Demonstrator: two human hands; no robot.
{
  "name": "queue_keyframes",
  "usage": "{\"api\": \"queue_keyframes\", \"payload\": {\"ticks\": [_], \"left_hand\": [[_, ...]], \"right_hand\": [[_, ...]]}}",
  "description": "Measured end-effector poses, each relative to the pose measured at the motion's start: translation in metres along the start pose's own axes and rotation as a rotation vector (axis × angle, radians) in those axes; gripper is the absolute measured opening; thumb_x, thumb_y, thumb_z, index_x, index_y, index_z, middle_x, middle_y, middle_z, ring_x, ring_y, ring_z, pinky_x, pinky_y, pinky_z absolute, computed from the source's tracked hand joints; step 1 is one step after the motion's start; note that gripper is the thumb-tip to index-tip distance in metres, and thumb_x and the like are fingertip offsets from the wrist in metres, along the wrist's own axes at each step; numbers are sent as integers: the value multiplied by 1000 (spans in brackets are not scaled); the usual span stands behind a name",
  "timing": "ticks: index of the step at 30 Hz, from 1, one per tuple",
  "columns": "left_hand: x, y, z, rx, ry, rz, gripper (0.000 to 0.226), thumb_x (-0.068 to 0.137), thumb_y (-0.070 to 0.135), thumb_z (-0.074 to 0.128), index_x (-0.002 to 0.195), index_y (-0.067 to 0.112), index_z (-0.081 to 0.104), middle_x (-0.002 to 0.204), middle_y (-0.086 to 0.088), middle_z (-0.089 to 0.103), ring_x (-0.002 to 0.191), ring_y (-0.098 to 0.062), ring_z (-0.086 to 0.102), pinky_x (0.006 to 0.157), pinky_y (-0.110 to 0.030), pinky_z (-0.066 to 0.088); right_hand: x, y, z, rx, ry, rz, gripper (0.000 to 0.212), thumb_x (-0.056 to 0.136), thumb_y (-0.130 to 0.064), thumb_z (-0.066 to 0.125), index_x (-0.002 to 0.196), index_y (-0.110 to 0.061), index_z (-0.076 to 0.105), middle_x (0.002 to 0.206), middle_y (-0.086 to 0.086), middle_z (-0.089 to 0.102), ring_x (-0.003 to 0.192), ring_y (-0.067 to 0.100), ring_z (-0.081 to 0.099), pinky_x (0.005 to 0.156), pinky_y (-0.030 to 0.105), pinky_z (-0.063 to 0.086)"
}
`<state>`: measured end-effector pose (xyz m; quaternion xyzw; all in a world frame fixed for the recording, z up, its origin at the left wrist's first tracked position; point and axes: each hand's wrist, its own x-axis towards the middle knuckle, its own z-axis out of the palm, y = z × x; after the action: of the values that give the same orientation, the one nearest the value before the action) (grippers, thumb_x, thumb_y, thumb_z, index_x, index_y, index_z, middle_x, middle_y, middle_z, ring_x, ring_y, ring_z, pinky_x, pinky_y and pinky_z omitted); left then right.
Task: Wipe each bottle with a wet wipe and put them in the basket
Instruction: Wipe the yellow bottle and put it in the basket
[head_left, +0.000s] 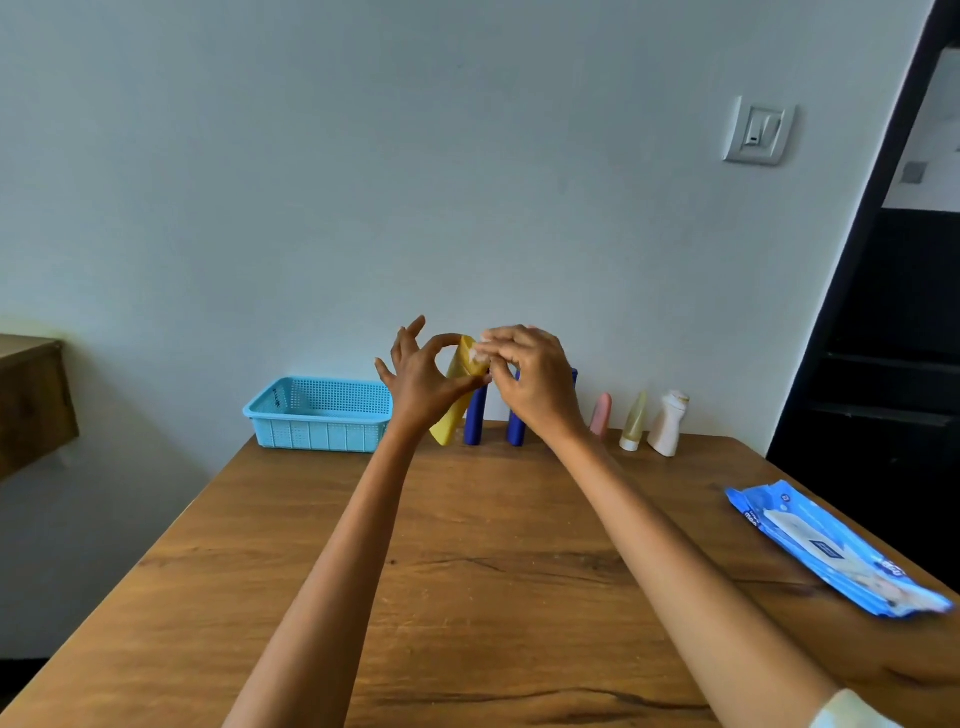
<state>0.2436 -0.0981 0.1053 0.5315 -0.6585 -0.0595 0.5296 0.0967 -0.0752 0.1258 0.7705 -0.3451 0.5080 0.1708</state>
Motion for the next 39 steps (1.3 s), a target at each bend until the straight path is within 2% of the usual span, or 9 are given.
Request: {"api": "queue_keyframes", "payload": {"ticks": [6, 9, 13, 17, 20, 25, 30, 34, 39], "left_hand": [[0, 6, 0, -5, 23, -21, 55, 76, 37, 73, 126, 21, 57, 147, -1, 35, 139, -21, 27, 114, -55, 4], [-2, 2, -1, -73, 13, -28, 47, 77, 38, 71, 119, 23, 59, 127, 4, 57, 118, -17, 53, 109, -51, 27], [-6, 6, -3, -226, -9, -88, 52, 73, 42, 77, 117, 22, 58, 105, 10, 62, 86, -12, 62, 79, -32, 51], [-1, 9, -1, -339, 5, -129, 54, 73, 43, 77, 117, 17, 60, 105, 7, 62, 95, -11, 60, 81, -28, 51], [0, 8, -4, -527, -43, -177, 39, 78, 35, 75, 110, 16, 64, 105, 1, 67, 100, -13, 64, 83, -29, 55], [-4, 2, -19, -810, -112, -307, 30, 86, 26, 67, 112, 11, 63, 96, -2, 69, 85, -14, 68, 65, -18, 55], [0, -3, -23, -820, -186, -364, 36, 88, 30, 63, 118, 9, 61, 99, -2, 68, 82, -14, 68, 64, -19, 54], [-1, -1, -18, -835, -161, -411, 37, 88, 29, 64, 117, 7, 62, 103, -5, 69, 85, -16, 68, 65, -20, 56], [5, -10, -26, -892, 0, -539, 50, 83, 33, 70, 121, 4, 58, 105, -9, 65, 89, -26, 67, 76, -30, 57]], "right_hand": [[14, -7, 14, 140, -294, 166, 34, 97, -18, 48, 130, -14, 56, 138, 3, 50, 130, 15, 41, 104, 27, 37], [4, -7, 16, 140, -215, 128, 26, 93, -9, 53, 115, -13, 67, 123, 3, 60, 119, 14, 49, 94, 17, 41], [-3, -8, 12, 408, -7, 350, 17, 88, -5, 58, 95, -10, 74, 103, 2, 68, 97, 3, 60, 80, 11, 48], [2, -10, 12, 626, 24, 585, 29, 95, -11, 50, 121, -11, 62, 125, 1, 60, 106, 3, 57, 79, 4, 45], [-5, -17, 22, 620, -88, 518, 37, 99, -17, 44, 136, -14, 48, 136, -1, 52, 119, 4, 49, 88, 3, 41], [-28, -15, 27, 540, -67, 472, 28, 93, -7, 54, 120, -3, 61, 102, 12, 70, 82, 2, 62, 72, 10, 51], [-21, -12, 27, 486, 32, 393, 28, 93, -6, 54, 120, -5, 61, 118, 4, 65, 98, -6, 60, 83, 12, 51], [-14, -22, 38, 378, -18, 205, 41, 94, -4, 51, 135, -8, 48, 137, 9, 52, 125, 9, 47, 98, 11, 41], [-40, -16, 43, 296, -114, 111, 37, 91, 0, 54, 126, -8, 57, 130, 10, 58, 118, 12, 54, 95, 14, 45]]}}
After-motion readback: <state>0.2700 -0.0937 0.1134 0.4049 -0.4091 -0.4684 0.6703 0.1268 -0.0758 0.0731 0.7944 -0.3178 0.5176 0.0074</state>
